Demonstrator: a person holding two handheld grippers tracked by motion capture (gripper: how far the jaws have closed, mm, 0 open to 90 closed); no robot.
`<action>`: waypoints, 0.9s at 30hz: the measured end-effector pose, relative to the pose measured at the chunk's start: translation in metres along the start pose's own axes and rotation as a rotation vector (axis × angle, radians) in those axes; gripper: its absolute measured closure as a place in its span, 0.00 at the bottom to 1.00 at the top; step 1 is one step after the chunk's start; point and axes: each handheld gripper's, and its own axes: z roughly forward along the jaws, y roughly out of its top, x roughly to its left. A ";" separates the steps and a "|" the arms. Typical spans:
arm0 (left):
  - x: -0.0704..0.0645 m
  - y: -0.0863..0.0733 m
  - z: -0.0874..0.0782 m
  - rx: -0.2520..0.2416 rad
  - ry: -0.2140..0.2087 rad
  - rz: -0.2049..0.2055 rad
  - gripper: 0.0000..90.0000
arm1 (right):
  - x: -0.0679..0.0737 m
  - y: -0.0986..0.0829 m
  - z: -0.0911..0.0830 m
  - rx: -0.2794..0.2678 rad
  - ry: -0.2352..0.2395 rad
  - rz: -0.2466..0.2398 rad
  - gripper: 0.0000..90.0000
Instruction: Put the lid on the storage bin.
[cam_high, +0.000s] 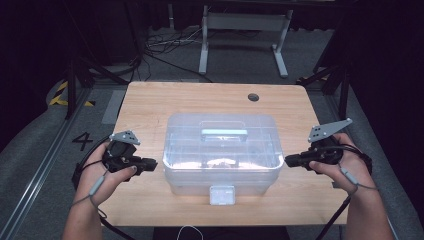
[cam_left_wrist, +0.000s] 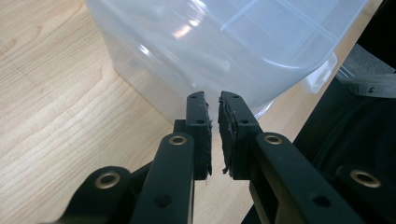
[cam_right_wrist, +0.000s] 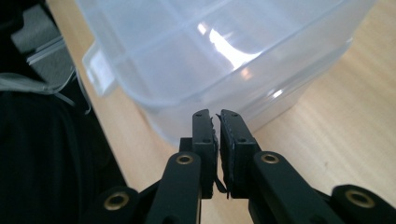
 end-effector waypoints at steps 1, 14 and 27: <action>0.001 -0.001 -0.001 -0.003 0.003 -0.007 0.90 | -0.002 0.001 -0.002 -0.036 -0.015 0.008 0.94; 0.025 -0.009 0.005 0.000 0.107 0.004 0.75 | -0.033 -0.011 -0.016 -0.216 -0.185 0.102 0.79; 0.058 -0.018 0.020 -0.032 0.158 -0.008 0.53 | -0.063 -0.031 -0.010 -0.189 -0.238 0.095 0.59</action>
